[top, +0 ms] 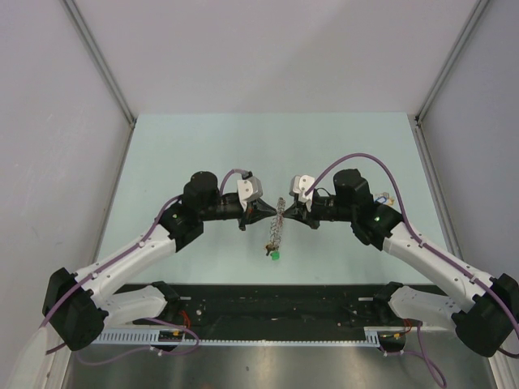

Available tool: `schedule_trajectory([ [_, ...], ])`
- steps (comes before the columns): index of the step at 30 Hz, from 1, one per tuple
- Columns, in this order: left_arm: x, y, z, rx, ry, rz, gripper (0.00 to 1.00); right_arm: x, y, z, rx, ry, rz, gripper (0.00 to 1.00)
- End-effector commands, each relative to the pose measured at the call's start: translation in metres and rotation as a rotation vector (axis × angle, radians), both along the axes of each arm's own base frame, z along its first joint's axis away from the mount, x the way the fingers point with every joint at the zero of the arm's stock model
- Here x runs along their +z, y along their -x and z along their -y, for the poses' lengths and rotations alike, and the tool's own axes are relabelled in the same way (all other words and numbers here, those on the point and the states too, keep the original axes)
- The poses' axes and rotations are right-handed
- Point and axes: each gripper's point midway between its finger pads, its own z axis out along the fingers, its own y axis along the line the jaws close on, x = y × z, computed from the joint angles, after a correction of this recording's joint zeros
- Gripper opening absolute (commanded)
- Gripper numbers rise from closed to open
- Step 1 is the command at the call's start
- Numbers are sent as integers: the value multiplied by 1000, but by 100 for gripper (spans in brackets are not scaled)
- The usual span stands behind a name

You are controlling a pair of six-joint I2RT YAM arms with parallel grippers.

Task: Put the keys on the keyring

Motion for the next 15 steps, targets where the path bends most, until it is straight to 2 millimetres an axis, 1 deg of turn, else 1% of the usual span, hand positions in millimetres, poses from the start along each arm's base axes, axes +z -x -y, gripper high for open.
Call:
schedule_trajectory([
  [1, 21, 2, 2, -30, 52, 69, 1, 17, 6, -2, 37, -40, 40, 0],
  [15, 19, 8, 5, -73, 53, 60, 0, 18, 8, -3, 46, -45, 37, 0],
])
